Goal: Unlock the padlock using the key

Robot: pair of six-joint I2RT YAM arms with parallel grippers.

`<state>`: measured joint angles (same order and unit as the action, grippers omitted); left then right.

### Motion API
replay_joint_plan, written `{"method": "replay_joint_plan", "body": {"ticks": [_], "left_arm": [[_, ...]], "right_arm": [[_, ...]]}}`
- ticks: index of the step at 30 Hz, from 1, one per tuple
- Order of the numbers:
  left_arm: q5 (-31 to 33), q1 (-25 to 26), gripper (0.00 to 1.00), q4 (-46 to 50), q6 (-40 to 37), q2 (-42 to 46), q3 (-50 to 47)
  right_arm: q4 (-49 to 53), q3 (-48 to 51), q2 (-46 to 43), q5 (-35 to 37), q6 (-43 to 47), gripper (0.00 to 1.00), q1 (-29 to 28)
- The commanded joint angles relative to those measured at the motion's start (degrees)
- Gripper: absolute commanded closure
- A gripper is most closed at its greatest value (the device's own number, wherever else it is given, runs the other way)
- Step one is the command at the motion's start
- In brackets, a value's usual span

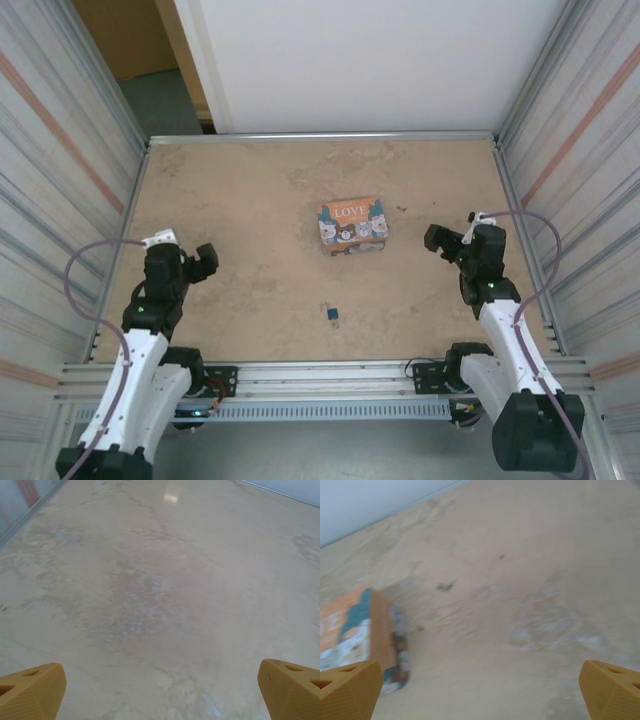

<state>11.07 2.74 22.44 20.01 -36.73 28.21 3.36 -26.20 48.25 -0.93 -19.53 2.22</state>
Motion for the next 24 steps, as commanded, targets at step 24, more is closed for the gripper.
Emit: {"method": "replay_joint_plan", "body": {"ticks": [24], "left_arm": [[2.0,-6.2,0.01,-46.4,-6.6,-19.2,-12.4]], "right_arm": [[-52.9,9.7,30.7,1.8,9.6,0.01,4.2]]}}
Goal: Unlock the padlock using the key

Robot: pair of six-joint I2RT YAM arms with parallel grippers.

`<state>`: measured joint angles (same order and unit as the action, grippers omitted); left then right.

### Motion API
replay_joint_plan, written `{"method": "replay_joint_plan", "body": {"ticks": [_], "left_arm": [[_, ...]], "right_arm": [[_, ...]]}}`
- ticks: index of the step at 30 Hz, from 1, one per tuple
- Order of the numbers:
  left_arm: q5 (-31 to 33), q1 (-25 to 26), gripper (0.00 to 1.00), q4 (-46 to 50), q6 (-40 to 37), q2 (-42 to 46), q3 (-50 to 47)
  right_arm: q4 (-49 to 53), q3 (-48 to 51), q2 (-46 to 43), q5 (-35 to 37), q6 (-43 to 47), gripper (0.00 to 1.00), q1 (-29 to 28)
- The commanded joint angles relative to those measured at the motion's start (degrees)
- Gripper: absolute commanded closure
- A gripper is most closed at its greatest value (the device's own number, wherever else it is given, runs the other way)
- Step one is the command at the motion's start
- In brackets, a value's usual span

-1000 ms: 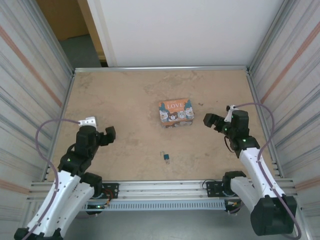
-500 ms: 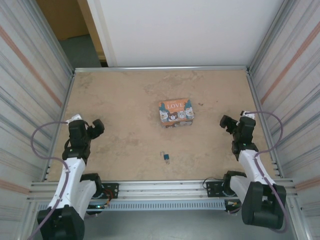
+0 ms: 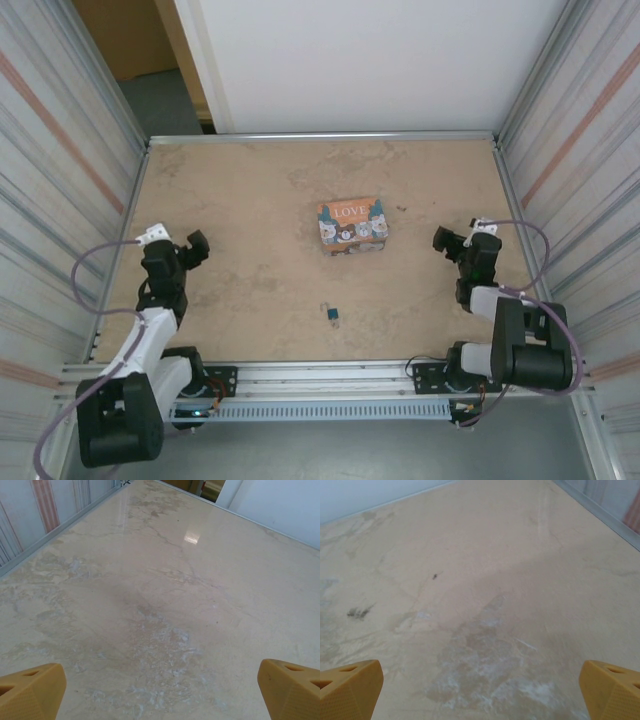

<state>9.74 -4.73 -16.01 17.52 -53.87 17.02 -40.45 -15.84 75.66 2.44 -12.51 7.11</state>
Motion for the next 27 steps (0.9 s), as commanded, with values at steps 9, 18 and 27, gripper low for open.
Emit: {"method": "replay_joint_plan", "body": {"ticks": [9,18,27], "left_arm": [[2.9,3.7,0.01,-21.9,-10.2,-9.9,-4.0],[-3.4,3.6,0.01,-34.4,-14.8,-21.1,-2.3],[-6.0,3.5,0.01,-49.6,-16.4,-32.7,-4.1]], "right_arm": [[-14.5,-2.4,12.0,-2.2,6.4,0.01,-3.9],[-5.4,-7.5,12.7,-0.4,6.8,0.01,-4.6],[-5.5,-7.5,12.7,-0.4,6.9,0.01,-4.7]]}}
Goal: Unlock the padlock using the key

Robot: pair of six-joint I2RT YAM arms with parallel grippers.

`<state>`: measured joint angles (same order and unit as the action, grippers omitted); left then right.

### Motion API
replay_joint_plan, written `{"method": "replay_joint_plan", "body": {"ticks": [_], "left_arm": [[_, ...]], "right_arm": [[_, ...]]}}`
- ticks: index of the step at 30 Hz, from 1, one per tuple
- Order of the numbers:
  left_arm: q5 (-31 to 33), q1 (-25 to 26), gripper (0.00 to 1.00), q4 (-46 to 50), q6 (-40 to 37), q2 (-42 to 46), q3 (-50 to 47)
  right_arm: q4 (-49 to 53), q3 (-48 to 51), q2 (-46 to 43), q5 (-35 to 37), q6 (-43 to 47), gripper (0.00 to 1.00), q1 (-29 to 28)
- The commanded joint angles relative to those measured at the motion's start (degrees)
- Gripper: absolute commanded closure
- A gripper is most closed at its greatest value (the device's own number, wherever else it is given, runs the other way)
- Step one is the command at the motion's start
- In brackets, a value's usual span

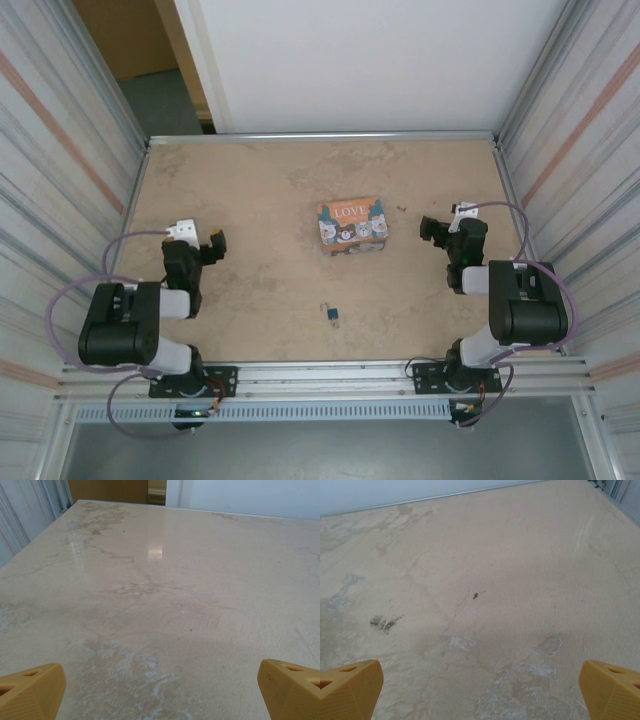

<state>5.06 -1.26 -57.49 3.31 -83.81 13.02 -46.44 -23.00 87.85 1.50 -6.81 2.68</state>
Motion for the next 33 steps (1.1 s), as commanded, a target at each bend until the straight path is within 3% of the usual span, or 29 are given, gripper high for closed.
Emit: {"method": "replay_joint_plan", "body": {"ticks": [1,3,5,7,9,33], "left_arm": [[-2.4,-0.4,0.01,-7.1,-2.2,-3.0,0.7],[-3.7,-0.4,0.01,2.0,-2.0,-0.7,3.4],[-4.6,0.1,0.01,3.3,-3.3,-2.6,5.9],[-4.1,1.0,0.01,11.0,-4.2,-2.2,9.3],[-1.9,2.5,0.01,9.8,-5.5,-3.0,9.6],[-1.4,2.9,0.01,11.3,-5.8,-2.6,9.9]], "right_arm": [[0.5,-0.3,0.5,0.5,1.2,0.01,-0.3],[0.5,-0.3,0.5,0.5,1.2,0.01,-0.3],[0.6,-0.3,0.5,0.5,1.2,0.01,-0.2],[0.5,-0.2,0.3,0.5,1.2,0.01,-0.3],[0.4,-0.2,0.4,0.6,1.2,0.01,-0.2],[0.7,-0.4,0.5,1.1,1.4,0.01,-0.6]]}}
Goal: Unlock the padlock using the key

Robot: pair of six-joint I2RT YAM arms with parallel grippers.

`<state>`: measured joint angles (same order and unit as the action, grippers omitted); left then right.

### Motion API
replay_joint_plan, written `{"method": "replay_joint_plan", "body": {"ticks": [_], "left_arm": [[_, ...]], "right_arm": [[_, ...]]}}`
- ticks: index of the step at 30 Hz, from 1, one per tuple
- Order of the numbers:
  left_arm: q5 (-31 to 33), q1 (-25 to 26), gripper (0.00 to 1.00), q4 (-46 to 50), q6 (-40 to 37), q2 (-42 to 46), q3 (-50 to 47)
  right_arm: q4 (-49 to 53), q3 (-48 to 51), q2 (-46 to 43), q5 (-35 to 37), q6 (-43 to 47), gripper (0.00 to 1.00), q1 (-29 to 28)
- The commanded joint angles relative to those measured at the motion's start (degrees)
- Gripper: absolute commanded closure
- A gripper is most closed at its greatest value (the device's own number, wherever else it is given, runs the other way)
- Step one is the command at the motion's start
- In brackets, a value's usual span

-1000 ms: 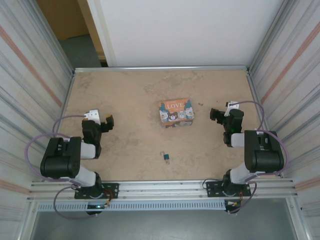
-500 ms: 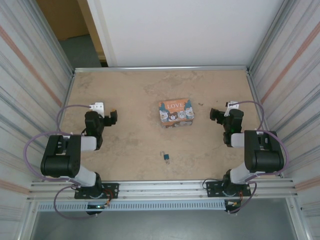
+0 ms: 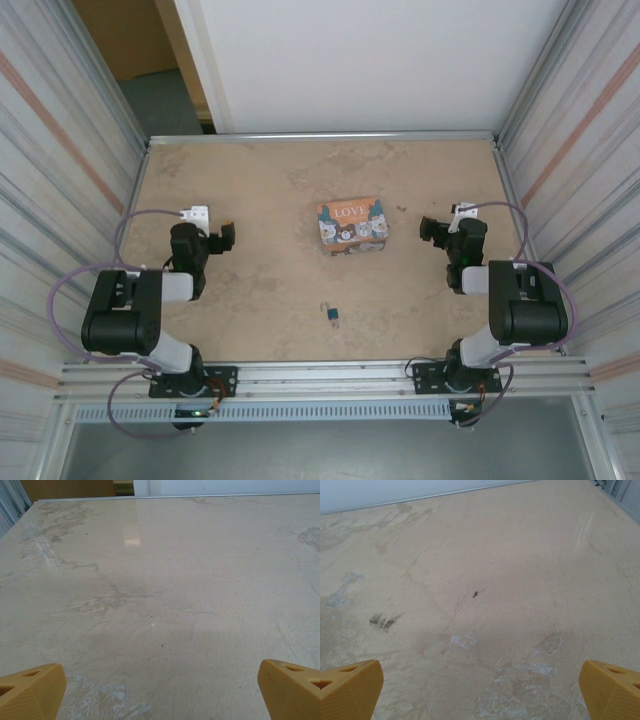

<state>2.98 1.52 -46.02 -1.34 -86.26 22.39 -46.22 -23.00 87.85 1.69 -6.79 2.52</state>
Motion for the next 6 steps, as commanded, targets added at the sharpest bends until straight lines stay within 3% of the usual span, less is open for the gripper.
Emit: {"method": "replay_joint_plan", "body": {"ticks": [1,6], "left_arm": [[0.7,0.2,0.01,-0.2,-1.1,-0.1,0.6],[0.7,0.1,0.01,-0.2,-1.1,-0.1,0.5]], "right_arm": [[0.5,-0.4,0.5,0.9,1.4,0.01,-0.4],[0.4,-0.3,0.4,0.9,1.3,0.01,-0.4]]}}
